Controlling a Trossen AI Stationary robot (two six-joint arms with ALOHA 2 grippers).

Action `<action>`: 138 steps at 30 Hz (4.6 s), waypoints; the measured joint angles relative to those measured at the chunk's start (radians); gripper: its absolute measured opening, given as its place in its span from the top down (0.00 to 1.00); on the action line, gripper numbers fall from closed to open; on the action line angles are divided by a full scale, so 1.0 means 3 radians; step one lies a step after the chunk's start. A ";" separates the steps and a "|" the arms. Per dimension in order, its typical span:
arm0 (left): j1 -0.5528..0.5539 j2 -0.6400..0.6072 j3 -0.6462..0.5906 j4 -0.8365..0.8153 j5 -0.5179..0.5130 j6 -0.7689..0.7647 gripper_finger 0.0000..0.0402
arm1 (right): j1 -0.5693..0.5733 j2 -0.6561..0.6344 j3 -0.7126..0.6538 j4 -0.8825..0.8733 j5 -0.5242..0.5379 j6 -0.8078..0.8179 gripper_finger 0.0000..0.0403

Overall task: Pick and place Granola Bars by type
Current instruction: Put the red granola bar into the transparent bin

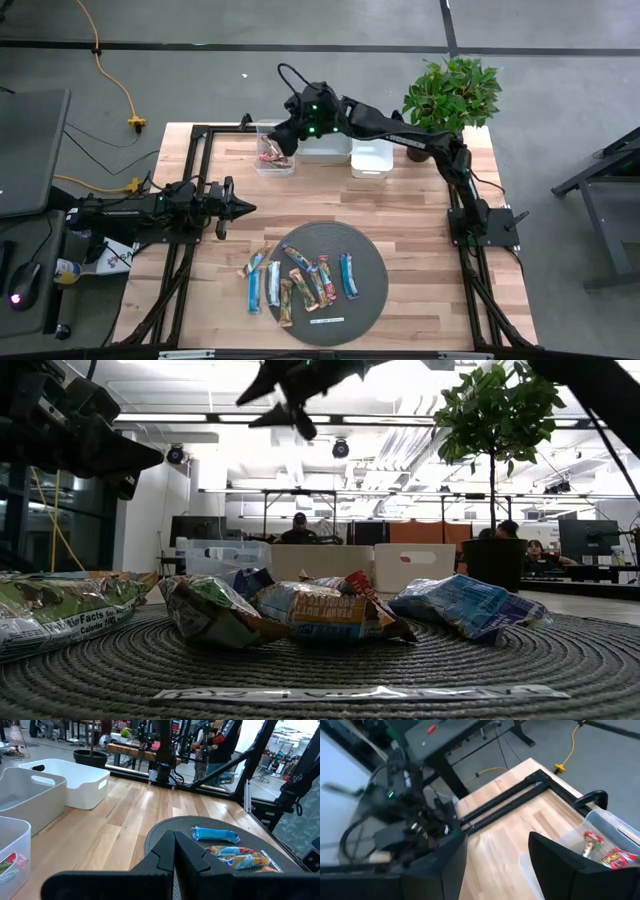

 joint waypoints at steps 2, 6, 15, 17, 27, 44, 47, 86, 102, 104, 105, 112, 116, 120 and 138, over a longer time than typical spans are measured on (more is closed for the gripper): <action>0.0000 0.0000 -0.0001 0.0000 0.0000 0.0000 1.00 | 0.0076 -0.0088 0.0000 -0.0183 0.0073 -0.0137 0.52; 0.0000 0.0000 0.0000 0.0000 0.0000 0.0001 1.00 | 0.0244 -0.0259 0.0000 -0.0594 0.0205 -0.0337 0.52; -0.0001 0.0000 -0.0001 0.0000 0.0001 0.0001 1.00 | 0.0620 -0.0445 0.0000 -0.1277 0.0325 -0.0334 0.52; -0.0001 0.0000 0.0000 0.0000 0.0000 0.0000 1.00 | 0.0710 -0.0452 0.0000 -0.1369 0.0372 -0.0273 0.52; -0.0001 0.0000 0.0001 0.0000 0.0000 0.0001 1.00 | 0.1141 -0.0464 0.0000 -0.1970 0.0857 0.0239 0.52; 0.0000 0.0000 0.0000 0.0000 0.0000 0.0000 1.00 | 0.1639 -0.0471 -0.0355 -0.2961 0.1680 0.2268 0.52; 0.0000 0.0000 0.0000 0.0000 0.0000 0.0000 1.00 | 0.1691 -0.0475 -0.0571 -0.2754 0.1565 0.2484 0.52; -0.0001 0.0000 0.0001 0.0001 0.0000 0.0000 1.00 | 0.2219 -0.0279 -0.2057 -0.0770 0.0751 0.3845 0.52; -0.0001 0.0000 0.0001 0.0001 0.0000 0.0000 1.00 | 0.2217 -0.0109 -0.2055 -0.0613 0.0841 0.3843 0.52; 0.0000 0.0000 0.0000 0.0000 0.0000 0.0001 1.00 | 0.2215 -0.0087 -0.2055 -0.0596 0.0843 0.3843 0.52; 0.0000 0.0000 0.0000 0.0001 0.0000 0.0000 1.00 | 0.2215 -0.0074 -0.2055 -0.0599 0.0846 0.3843 0.52; -0.0001 0.0000 0.0000 0.0000 0.0000 0.0000 1.00 | 0.2187 -0.0055 -0.2051 -0.0559 0.0903 0.3822 0.52; 0.0000 0.0000 0.0001 0.0000 0.0000 0.0000 1.00 | 0.2174 -0.0050 -0.2051 -0.0559 0.0917 0.3791 0.52; -0.0001 0.0000 0.0000 0.0001 0.0000 0.0001 1.00 | 0.2163 -0.0022 -0.2047 -0.0542 0.0909 0.3759 0.52; -0.0001 0.0000 0.0001 0.0000 0.0000 0.0000 1.00 | 0.2113 0.0065 -0.2047 -0.0447 0.0867 0.3692 0.52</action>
